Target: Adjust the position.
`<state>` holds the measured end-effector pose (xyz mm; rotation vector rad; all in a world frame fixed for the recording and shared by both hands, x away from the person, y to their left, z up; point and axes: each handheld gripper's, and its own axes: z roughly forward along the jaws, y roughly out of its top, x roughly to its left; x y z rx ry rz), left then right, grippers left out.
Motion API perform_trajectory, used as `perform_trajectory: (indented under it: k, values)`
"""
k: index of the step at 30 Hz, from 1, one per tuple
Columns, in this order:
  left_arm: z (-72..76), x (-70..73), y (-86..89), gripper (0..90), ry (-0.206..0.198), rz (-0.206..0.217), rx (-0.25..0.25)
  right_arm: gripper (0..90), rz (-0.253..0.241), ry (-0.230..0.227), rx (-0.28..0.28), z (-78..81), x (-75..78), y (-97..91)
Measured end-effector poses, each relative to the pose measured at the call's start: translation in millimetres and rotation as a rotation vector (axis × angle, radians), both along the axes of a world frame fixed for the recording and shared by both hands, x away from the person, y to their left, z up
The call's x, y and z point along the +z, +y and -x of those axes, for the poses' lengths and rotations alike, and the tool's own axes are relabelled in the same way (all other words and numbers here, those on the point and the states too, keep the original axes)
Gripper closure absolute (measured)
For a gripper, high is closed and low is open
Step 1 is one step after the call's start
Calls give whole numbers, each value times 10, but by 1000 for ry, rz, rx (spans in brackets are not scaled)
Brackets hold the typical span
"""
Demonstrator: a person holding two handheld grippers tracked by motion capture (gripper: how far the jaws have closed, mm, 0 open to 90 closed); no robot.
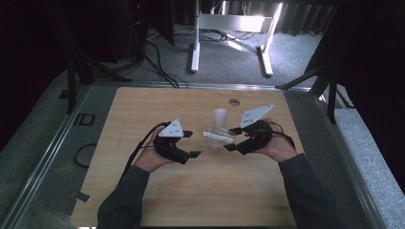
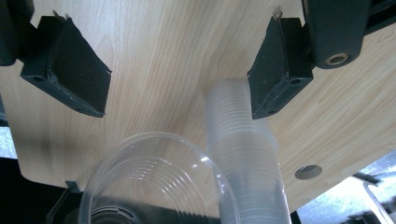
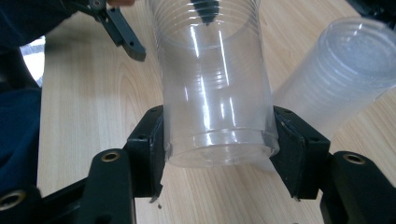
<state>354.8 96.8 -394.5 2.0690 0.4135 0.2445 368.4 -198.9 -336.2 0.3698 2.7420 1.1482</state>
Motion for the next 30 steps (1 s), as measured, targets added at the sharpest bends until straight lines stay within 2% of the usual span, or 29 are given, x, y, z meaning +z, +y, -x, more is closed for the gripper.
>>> perform_trajectory:
  k: [6, 18, 20, 26, 30]
  values:
    - [-11, 17, 5, 230, 15, 34, -12, 415, -38, 6, -6, -6, -29, -55]
    - [-24, 33, -27, 246, 43, 96, -38, 415, -102, -12, -1, 9, -31, -67]
    - [-23, 38, -27, 247, 41, 96, -35, 415, -110, -14, 0, 11, -30, -66]
    - [-23, 65, 5, 273, 44, 140, -42, 415, -133, -15, 5, 16, -31, -60]
    - [-18, 77, 13, 273, 43, 163, -47, 415, -176, -20, 13, 25, -15, -72]
